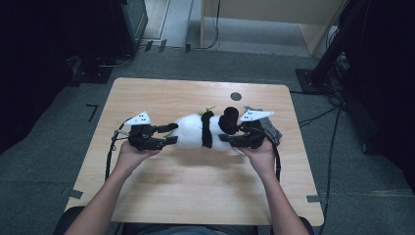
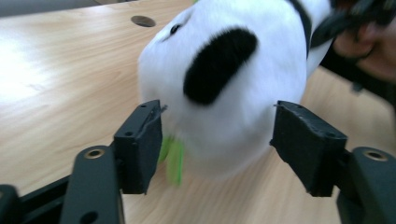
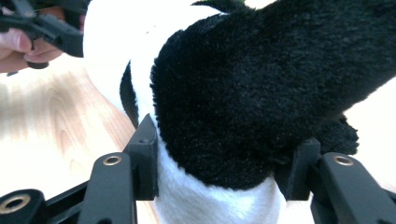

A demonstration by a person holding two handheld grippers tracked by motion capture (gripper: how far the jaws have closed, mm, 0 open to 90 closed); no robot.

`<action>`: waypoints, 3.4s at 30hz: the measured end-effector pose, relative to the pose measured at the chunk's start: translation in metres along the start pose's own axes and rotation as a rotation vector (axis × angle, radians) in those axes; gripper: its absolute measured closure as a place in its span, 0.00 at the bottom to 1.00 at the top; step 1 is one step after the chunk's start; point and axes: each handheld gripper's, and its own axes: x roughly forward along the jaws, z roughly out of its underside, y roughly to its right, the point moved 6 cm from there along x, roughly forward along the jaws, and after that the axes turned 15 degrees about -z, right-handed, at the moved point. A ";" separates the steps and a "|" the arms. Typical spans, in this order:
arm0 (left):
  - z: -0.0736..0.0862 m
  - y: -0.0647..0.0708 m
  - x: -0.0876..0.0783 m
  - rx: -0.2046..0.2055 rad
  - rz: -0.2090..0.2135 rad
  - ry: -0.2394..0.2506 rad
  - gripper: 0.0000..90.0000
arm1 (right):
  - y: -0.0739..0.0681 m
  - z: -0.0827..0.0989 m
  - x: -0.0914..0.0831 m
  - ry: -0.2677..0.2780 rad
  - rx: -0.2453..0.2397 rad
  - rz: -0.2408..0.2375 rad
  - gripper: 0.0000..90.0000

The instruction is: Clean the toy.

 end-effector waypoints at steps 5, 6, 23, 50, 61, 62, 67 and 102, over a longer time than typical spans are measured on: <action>0.005 0.006 0.001 0.045 0.032 0.008 0.38 | 0.003 -0.002 -0.018 0.039 0.033 -0.003 0.52; 0.006 0.009 0.002 0.061 0.030 0.015 0.37 | 0.002 -0.003 -0.021 0.048 0.036 -0.003 0.52; 0.010 0.019 0.013 0.054 0.000 0.001 0.51 | -0.019 -0.008 -0.004 0.050 0.043 -0.112 0.41; -0.012 -0.008 -0.008 -0.190 0.120 0.000 0.64 | -0.007 0.017 0.020 0.037 -0.131 -0.142 0.20; -0.005 -0.007 0.002 -0.180 0.063 -0.034 0.52 | -0.012 0.019 0.019 -0.011 -0.160 -0.025 0.46; -0.005 -0.007 0.003 -0.175 0.053 -0.032 0.49 | -0.012 0.019 0.019 -0.008 -0.133 -0.029 0.48; -0.003 -0.006 0.006 -0.030 -0.026 0.021 0.27 | -0.007 0.013 0.014 0.006 0.015 -0.059 0.50; 0.009 -0.002 0.006 -0.181 -0.013 -0.113 0.55 | -0.021 0.014 0.008 -0.043 0.031 -0.116 0.28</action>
